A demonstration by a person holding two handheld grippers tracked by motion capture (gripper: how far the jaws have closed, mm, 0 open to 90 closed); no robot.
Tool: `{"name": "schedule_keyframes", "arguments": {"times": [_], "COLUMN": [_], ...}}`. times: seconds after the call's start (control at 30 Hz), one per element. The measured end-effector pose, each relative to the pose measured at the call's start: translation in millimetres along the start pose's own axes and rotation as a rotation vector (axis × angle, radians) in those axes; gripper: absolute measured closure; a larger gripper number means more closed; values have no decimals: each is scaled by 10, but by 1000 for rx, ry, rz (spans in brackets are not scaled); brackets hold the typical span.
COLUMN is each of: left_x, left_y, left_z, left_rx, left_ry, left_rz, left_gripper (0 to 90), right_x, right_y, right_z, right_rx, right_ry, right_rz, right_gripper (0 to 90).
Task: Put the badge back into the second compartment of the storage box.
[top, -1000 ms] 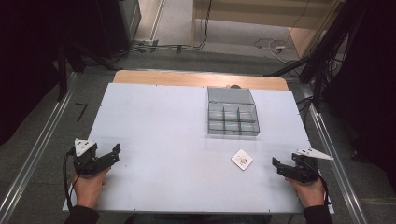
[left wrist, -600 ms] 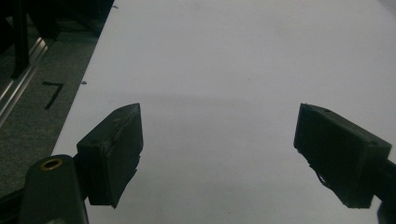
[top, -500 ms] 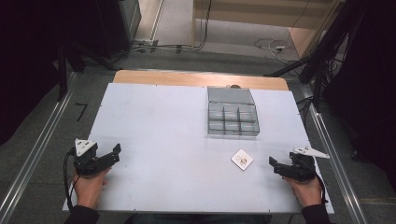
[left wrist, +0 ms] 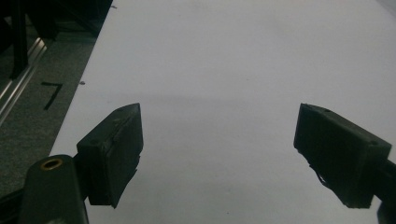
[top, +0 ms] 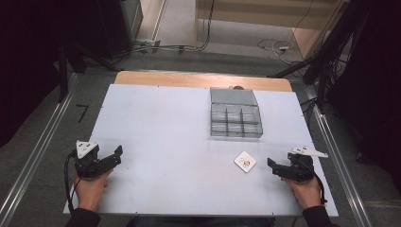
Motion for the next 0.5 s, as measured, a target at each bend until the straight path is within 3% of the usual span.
{"name": "schedule_keyframes", "arguments": {"times": [0.2, 0.5], "left_x": [-4, -4], "left_y": [1, -3], "left_z": [-1, 2], "left_rx": [1, 2], "left_ry": [-2, -3], "left_rz": [2, 1], "left_gripper": [161, 161], "right_x": [-27, -128], "right_y": [14, 56], "right_z": [9, 29], "right_rx": [-1, -3], "right_ry": [10, -11], "right_rz": [12, 26], "right_gripper": [101, 101]}}
Point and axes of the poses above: each handheld gripper's, and its own axes: y roughly forward along the jaws, z roughly out of its top, x roughly to its right, the point moved 9 cm from there along y, roughly forward along the jaws, and after that the axes turned 8 degrees about y, right-handed, at the moved point
